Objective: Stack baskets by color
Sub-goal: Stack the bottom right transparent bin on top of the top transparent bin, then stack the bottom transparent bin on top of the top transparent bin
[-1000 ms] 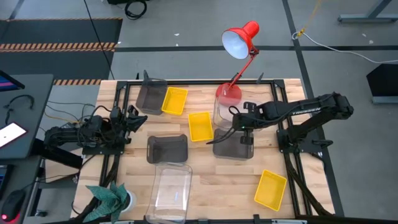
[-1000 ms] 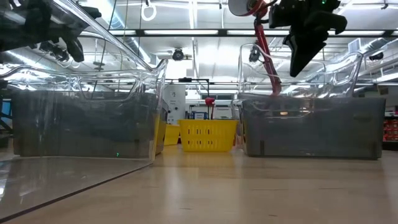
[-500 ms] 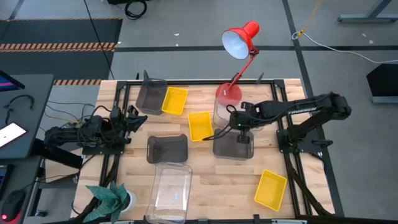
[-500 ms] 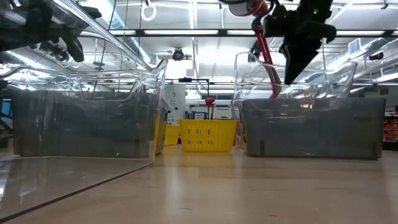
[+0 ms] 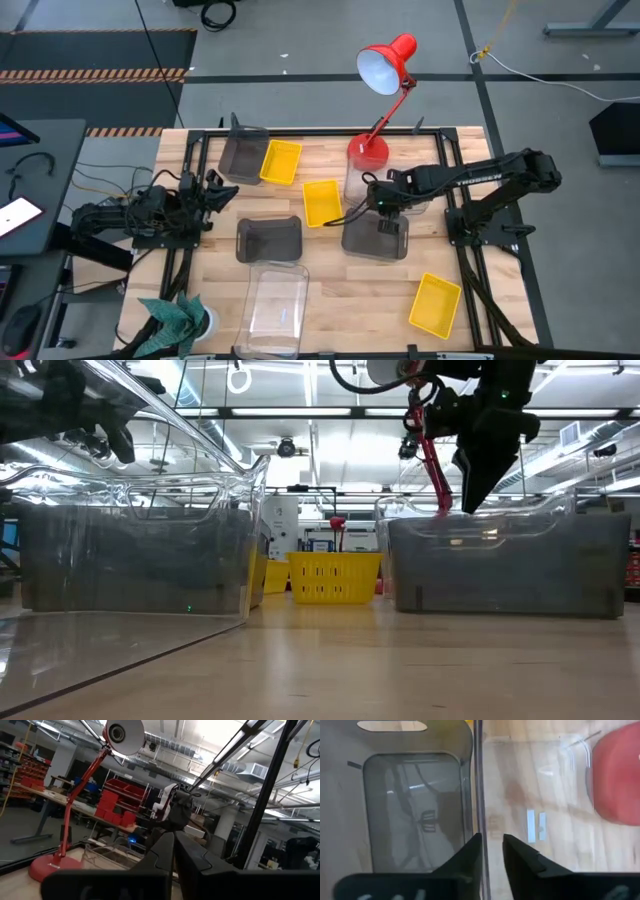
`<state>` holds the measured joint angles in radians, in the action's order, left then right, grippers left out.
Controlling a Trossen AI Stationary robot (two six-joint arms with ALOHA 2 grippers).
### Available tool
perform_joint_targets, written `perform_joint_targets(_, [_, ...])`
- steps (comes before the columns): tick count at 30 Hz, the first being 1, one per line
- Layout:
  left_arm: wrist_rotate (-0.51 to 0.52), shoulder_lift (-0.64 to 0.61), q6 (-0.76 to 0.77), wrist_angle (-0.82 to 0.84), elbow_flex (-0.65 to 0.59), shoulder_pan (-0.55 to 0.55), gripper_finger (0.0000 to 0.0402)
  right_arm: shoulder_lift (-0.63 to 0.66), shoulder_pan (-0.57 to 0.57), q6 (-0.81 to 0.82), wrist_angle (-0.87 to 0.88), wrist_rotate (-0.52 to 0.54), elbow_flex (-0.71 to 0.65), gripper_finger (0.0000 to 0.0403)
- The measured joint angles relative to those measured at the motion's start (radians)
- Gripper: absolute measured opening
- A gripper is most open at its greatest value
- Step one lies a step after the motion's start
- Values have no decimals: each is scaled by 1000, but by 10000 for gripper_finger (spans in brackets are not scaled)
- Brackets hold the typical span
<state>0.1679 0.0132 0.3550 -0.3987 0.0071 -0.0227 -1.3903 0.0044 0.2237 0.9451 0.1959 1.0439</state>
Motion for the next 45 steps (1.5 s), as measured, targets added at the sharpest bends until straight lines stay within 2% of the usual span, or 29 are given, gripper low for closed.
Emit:
perform_joint_targets(8, [0, 0, 1, 4, 0, 0, 34, 4, -46, -6, 34, -38, 38, 154])
perform_joint_targets(13, [-18, 0, 30, 12, 0, 0, 22, 4, -63, -99, -39, -35, 45, 166])
perform_joint_targets(16, [-60, 0, -16, -32, 0, 0, 16, 4, -75, -170, -148, -6, 45, 166])
perform_joint_targets(18, [-104, 0, -61, -106, 0, 0, 14, 4, -78, -212, -239, 22, 45, 166])
perform_joint_targets(21, [-258, -1, -108, -166, 13, 0, 12, 4, -77, -233, -334, 36, 45, 166])
perform_joint_targets(23, [-350, 4, -101, -75, 69, 0, 12, 8, -65, -239, -343, 39, 45, 165])
perform_joint_targets(25, [-364, 26, -75, 57, 153, 0, 12, 12, -55, -246, -340, 44, 45, 165])
perform_joint_targets(29, [-374, 151, -51, 347, 314, 5, 12, 40, -42, -231, -334, 39, 45, 165])
perform_joint_targets(32, [-375, 272, -4, 478, 389, 25, 12, 62, -30, -203, -317, 38, 45, 165])
perform_joint_targets(38, [-373, 531, 27, 555, 458, 83, 23, 83, -4, -167, -313, 40, 45, 165])
perform_joint_targets(45, [-363, 811, 53, 672, 583, 134, 101, 84, 16, -141, -281, 82, 45, 165])
